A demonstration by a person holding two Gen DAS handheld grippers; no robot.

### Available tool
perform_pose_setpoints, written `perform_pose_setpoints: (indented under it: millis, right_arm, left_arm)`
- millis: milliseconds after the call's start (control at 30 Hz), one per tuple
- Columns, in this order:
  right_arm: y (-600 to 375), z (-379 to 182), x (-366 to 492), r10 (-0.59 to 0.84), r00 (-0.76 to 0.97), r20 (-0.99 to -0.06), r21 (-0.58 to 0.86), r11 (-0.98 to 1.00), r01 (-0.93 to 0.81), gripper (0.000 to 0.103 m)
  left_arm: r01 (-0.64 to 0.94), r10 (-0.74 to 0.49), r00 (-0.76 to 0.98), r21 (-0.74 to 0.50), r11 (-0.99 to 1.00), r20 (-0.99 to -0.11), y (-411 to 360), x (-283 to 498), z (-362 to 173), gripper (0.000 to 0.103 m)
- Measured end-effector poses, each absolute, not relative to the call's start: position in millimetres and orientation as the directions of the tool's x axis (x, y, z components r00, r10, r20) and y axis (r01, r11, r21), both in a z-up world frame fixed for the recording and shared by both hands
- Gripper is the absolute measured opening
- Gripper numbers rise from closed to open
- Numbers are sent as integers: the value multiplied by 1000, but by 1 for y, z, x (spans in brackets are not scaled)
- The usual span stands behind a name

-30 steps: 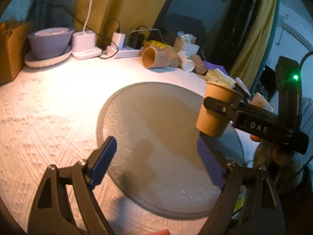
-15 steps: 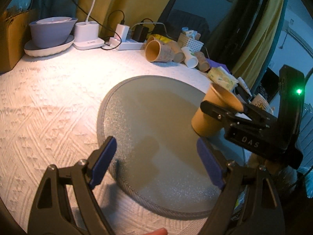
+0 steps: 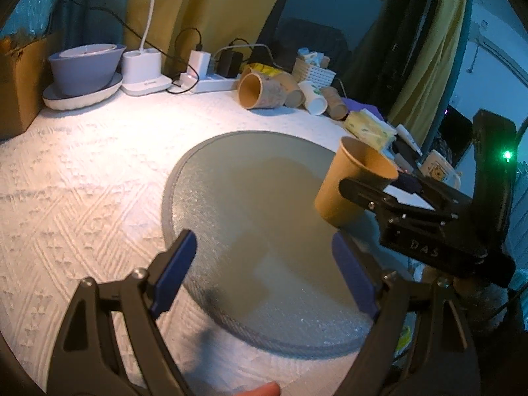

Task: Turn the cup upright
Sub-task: 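Lower the cup upright onto the grey mat and open the right gripper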

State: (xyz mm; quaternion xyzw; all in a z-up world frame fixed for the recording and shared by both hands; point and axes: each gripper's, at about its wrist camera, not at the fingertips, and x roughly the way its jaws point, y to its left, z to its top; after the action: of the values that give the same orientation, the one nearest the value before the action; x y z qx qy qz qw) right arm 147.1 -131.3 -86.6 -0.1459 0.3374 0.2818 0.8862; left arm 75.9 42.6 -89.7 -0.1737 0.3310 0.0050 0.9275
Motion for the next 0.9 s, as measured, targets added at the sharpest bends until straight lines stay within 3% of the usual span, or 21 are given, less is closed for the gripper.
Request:
perform_pose_setpoints:
  millis: [900]
  right_arm:
    - [-183, -59, 88, 398, 629, -668, -8, 841, -540, 74]
  left_arm:
    - [-65, -72, 816, -215, 974, -573, -1, 41, -55, 85]
